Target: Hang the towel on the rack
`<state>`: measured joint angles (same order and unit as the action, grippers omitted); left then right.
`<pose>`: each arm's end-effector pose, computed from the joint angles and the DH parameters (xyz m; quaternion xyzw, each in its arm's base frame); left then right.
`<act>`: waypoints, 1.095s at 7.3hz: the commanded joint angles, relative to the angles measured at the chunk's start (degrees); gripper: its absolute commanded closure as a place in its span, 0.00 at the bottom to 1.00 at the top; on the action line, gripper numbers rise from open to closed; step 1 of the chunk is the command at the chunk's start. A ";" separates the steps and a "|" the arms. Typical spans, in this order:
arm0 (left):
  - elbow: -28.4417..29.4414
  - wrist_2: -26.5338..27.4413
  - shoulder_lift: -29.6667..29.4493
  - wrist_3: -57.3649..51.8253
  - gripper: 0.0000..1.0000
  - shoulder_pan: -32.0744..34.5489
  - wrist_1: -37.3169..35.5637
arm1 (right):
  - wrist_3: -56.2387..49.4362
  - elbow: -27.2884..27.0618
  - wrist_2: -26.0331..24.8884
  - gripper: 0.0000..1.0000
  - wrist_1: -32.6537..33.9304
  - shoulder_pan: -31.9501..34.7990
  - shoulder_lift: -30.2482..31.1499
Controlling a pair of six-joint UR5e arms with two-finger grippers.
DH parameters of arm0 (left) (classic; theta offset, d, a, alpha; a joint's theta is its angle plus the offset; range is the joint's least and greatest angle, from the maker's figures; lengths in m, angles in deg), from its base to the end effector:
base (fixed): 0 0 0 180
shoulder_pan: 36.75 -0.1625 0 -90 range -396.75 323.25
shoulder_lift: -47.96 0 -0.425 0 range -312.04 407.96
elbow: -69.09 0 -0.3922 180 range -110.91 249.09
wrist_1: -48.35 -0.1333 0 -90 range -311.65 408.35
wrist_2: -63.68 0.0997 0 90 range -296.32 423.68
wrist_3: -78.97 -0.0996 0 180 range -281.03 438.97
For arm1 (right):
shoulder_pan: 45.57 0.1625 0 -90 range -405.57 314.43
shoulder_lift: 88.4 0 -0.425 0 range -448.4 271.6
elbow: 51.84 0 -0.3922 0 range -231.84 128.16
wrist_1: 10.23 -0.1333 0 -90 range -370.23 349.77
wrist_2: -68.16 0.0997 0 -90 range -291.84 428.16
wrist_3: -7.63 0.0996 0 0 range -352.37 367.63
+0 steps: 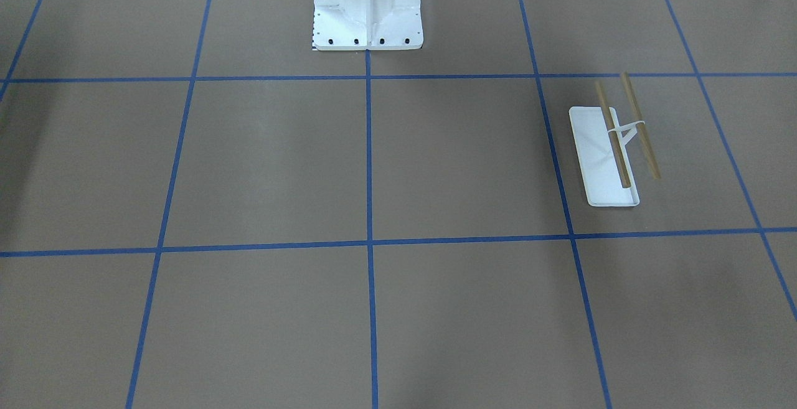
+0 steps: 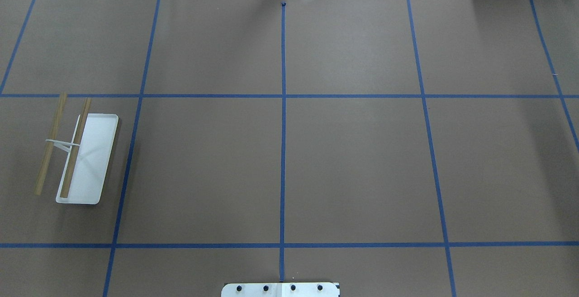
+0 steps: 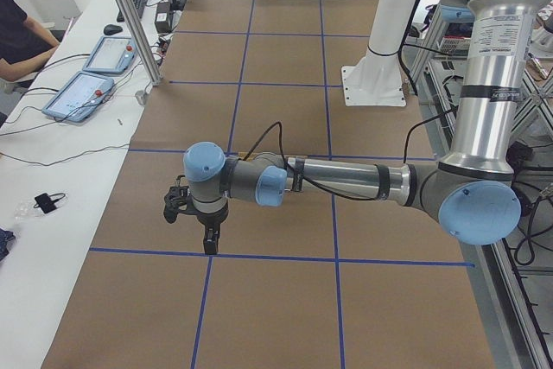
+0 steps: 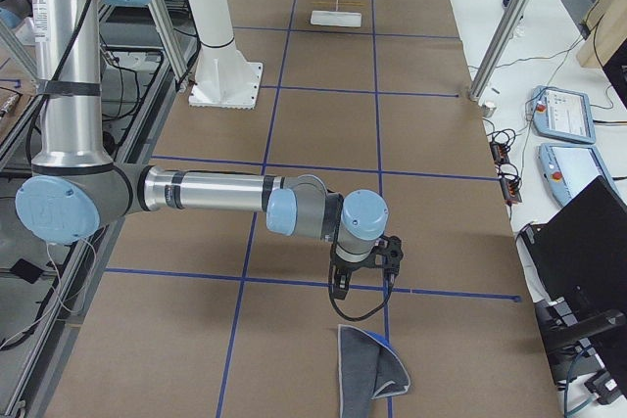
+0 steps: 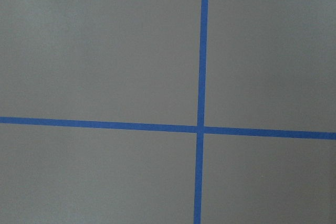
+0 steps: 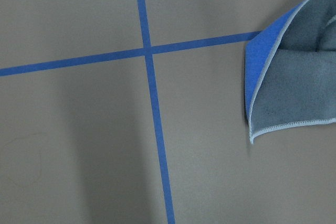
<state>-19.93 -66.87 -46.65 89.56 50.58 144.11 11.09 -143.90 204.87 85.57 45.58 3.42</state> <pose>-0.0435 -0.5389 0.6197 0.0364 0.3519 -0.0363 0.9346 0.0702 -0.4700 0.6633 -0.0525 -0.3950 0.0561 0.9155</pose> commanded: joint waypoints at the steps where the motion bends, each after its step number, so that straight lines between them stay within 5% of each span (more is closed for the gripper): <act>1: -0.18 -0.06 0.03 -0.30 0.01 -0.05 -0.05 | -0.03 -0.23 0.05 0.00 0.00 0.00 0.03; 8: 0.17 0.03 -0.49 -0.48 0.01 -0.14 0.04 | 0.94 -0.93 0.14 0.00 0.00 0.00 -0.58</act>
<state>-19.83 -66.84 -46.86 89.26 50.47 144.15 11.69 -144.53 205.04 85.57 45.58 2.92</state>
